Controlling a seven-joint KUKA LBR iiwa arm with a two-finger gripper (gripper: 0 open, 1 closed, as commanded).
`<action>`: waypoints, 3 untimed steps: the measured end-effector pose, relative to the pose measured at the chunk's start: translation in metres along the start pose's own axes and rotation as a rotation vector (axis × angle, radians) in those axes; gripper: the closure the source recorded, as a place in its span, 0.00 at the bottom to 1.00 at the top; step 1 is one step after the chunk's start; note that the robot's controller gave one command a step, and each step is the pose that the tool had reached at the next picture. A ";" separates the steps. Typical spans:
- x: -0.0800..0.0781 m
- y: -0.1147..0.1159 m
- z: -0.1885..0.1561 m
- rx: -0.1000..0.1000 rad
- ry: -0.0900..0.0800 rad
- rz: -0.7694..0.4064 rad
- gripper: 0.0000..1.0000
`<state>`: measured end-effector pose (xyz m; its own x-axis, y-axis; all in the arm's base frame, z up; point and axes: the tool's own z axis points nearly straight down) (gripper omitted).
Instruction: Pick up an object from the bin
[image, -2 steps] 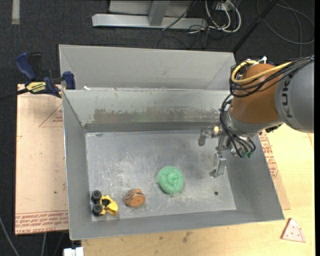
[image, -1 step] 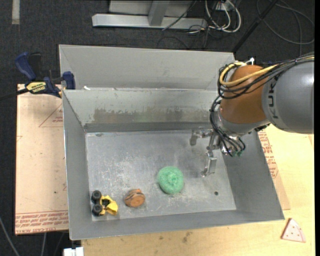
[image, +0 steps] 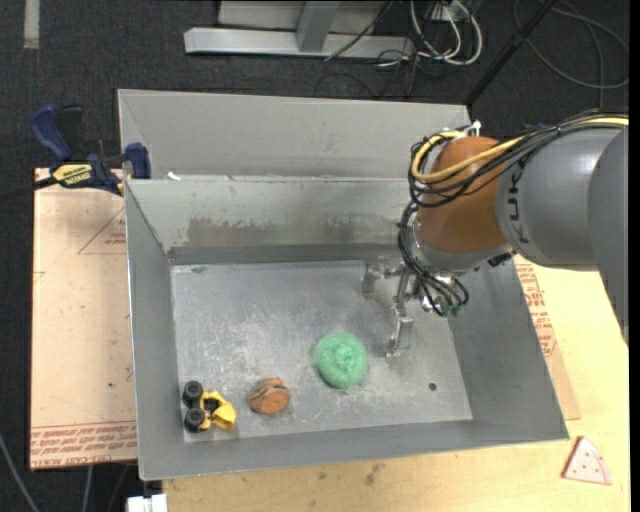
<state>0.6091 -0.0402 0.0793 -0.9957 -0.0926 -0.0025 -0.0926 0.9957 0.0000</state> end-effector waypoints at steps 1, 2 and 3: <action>0.016 0.022 0.007 -0.002 0.002 -0.151 0.00; 0.045 0.059 0.009 -0.001 0.001 -0.218 0.00; 0.037 0.090 0.009 -0.002 0.000 -0.456 1.00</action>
Offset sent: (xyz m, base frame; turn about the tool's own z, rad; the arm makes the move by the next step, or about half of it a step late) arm -0.0517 0.0557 -0.0093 -0.2185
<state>0.5639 0.0464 0.0701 -0.8532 -0.5215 -0.0030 -0.5215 0.8533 0.0005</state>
